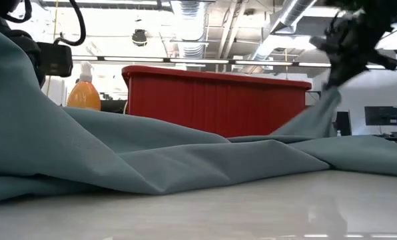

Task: Fold Laundry from Bin
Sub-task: Fold the dark blue pants

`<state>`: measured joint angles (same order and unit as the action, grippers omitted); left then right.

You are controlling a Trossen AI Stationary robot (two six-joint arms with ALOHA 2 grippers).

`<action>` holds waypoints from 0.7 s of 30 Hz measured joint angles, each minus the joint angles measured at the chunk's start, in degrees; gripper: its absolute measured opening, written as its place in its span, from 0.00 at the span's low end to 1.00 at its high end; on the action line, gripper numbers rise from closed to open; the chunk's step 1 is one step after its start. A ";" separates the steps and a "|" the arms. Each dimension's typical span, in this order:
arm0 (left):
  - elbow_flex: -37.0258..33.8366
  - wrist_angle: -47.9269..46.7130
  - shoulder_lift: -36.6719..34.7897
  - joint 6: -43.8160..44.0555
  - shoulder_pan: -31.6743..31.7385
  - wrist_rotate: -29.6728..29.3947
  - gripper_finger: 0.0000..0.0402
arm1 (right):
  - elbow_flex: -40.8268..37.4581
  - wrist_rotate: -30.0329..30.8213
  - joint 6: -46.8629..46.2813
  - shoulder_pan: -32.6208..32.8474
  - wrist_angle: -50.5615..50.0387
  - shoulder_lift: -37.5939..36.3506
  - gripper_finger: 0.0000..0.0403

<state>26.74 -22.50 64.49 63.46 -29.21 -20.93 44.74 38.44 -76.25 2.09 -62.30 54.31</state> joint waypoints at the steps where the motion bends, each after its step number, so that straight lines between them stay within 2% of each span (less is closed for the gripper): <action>1: 0.00 0.97 0.37 -0.74 0.00 0.04 0.48 | -0.98 -0.90 -1.89 0.35 -0.66 0.69 0.11; 6: 0.00 3.40 1.18 -2.78 0.02 0.56 0.48 | -6.36 -9.51 -11.63 2.86 1.09 5.01 0.16; 12: 0.00 3.19 1.16 -2.78 -0.19 2.71 0.48 | -10.22 -18.67 -17.13 12.07 15.67 10.70 0.17; 17: 0.00 3.17 1.16 -2.54 -1.15 2.89 0.48 | -9.62 -18.87 -22.90 19.07 18.92 13.94 0.17; 21: 0.00 3.15 1.16 -2.49 -1.40 2.93 0.48 | -9.44 -18.67 -23.85 20.98 18.53 13.78 0.19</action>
<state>26.74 -19.35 65.65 60.97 -30.61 -18.00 35.31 19.76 -100.09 23.07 -43.77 68.08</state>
